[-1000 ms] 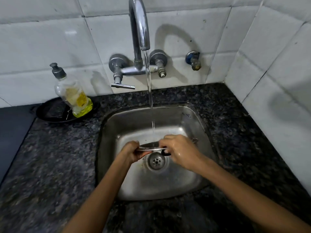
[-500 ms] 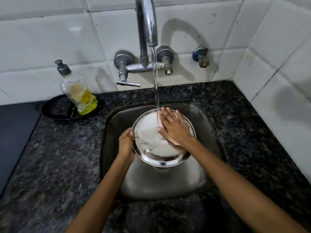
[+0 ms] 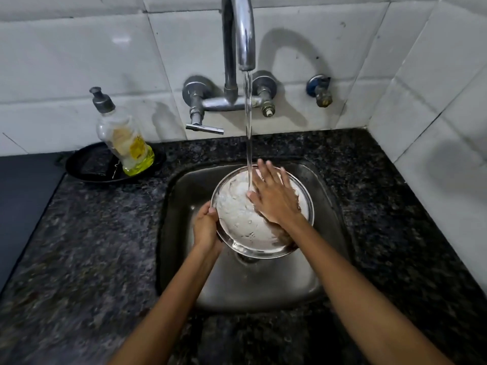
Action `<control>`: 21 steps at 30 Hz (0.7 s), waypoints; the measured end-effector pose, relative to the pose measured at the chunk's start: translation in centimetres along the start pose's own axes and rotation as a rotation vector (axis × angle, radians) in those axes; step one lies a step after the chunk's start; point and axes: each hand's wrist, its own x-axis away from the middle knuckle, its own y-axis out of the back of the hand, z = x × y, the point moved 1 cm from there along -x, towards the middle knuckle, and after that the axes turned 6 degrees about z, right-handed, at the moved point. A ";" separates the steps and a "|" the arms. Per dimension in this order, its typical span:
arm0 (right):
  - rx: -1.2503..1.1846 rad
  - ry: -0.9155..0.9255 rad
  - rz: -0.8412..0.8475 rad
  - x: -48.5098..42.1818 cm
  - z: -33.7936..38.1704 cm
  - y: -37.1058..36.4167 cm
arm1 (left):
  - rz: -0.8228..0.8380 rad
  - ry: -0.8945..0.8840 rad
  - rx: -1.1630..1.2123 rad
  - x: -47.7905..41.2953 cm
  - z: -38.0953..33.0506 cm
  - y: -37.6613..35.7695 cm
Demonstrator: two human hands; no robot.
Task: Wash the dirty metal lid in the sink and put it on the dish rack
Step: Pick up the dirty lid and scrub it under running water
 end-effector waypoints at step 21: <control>-0.201 0.105 0.085 3.8 4.5 -2.0 | -0.064 -0.025 0.047 1.2 0.3 -1.4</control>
